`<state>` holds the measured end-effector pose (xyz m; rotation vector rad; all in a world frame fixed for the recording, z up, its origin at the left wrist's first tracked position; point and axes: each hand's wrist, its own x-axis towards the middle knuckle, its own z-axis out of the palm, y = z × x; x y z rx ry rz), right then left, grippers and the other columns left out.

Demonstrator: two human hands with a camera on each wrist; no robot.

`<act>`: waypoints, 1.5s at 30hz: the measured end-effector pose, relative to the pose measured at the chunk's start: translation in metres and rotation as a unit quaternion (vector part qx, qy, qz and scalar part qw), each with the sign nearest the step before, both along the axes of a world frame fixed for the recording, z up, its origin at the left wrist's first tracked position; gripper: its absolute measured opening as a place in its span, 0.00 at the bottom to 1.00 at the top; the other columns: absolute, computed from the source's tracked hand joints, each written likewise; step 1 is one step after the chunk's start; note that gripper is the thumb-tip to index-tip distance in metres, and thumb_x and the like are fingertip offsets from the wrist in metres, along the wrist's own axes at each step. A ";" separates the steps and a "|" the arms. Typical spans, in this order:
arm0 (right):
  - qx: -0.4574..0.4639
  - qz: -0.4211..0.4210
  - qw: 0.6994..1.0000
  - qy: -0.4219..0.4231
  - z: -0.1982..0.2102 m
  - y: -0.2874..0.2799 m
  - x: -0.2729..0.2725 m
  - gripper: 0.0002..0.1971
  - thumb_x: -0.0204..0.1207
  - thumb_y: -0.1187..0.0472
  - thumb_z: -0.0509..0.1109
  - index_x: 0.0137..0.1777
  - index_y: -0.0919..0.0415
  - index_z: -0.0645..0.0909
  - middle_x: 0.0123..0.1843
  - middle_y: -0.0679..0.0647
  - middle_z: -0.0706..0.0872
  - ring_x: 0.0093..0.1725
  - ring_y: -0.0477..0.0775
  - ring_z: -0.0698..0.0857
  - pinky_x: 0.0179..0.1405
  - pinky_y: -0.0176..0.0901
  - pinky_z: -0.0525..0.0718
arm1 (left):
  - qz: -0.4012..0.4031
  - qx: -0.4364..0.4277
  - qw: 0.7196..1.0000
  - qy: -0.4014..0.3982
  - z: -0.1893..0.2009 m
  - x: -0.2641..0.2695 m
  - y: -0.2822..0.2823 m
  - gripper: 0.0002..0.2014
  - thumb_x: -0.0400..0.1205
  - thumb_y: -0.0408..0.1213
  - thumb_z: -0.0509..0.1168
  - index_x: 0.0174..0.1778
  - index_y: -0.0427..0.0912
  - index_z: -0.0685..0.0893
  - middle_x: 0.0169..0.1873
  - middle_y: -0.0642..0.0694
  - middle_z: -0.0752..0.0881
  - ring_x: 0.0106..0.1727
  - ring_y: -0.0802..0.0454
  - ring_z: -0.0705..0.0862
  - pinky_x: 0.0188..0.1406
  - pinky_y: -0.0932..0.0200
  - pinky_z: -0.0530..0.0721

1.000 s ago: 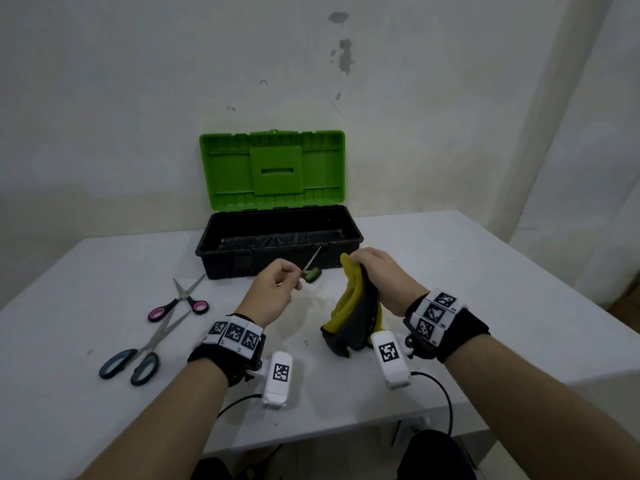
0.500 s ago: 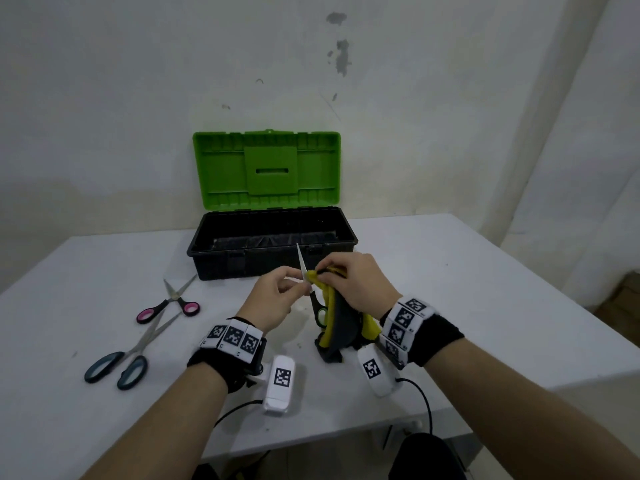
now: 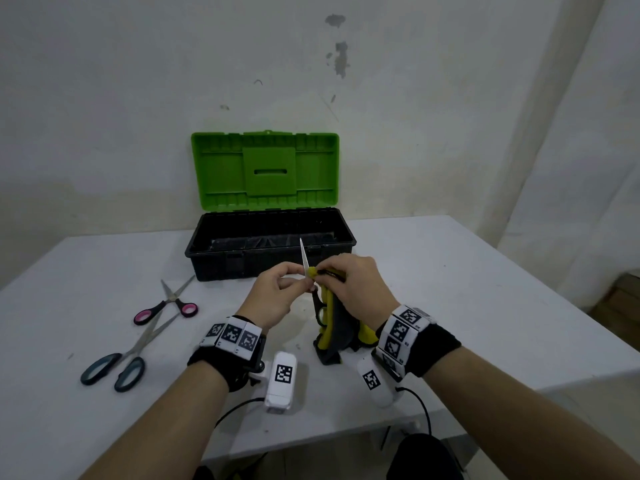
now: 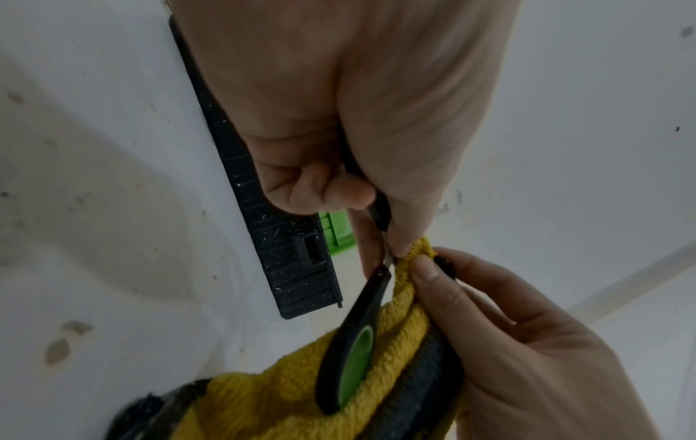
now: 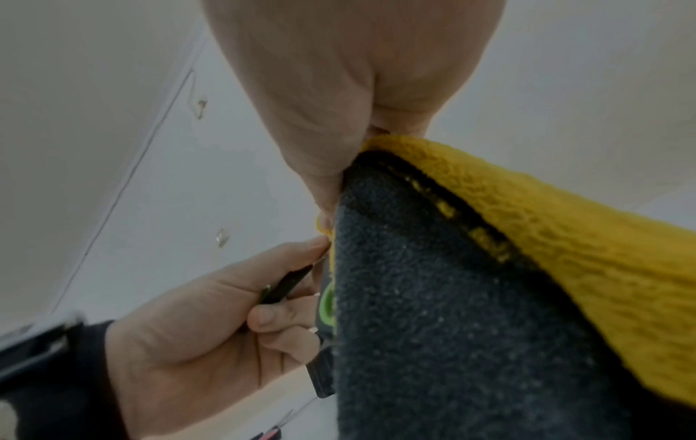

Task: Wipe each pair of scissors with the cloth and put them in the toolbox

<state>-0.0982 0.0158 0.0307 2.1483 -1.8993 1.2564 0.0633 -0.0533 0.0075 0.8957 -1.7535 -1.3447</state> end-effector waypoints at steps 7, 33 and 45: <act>-0.019 0.007 0.999 0.034 -0.011 0.000 0.001 0.09 0.79 0.58 0.72 0.55 0.56 0.90 0.45 0.53 0.84 0.40 0.45 0.81 0.40 0.22 0.73 | 0.018 -0.015 1.000 0.012 -0.003 -0.003 0.003 0.05 0.82 0.37 0.72 0.51 0.43 0.88 0.38 0.48 0.93 0.29 0.67 0.82 0.23 0.69 0.72; -0.014 0.031 0.997 0.071 -0.003 -0.001 0.002 0.08 0.81 0.61 0.69 0.54 0.59 0.88 0.49 0.53 0.84 0.46 0.52 0.83 0.48 0.47 0.83 | 0.034 0.051 0.996 0.060 -0.001 0.001 0.001 0.06 0.81 0.36 0.72 0.51 0.39 0.87 0.40 0.43 0.93 0.34 0.49 0.77 0.25 0.65 0.70; -0.068 0.042 0.995 0.063 -0.004 0.003 0.002 0.08 0.80 0.62 0.70 0.55 0.61 0.88 0.49 0.53 0.84 0.45 0.51 0.84 0.46 0.45 0.84 | 0.035 0.060 0.994 0.086 0.004 0.000 0.002 0.02 0.81 0.31 0.71 0.49 0.40 0.87 0.38 0.43 0.92 0.27 0.62 0.82 0.25 0.64 0.70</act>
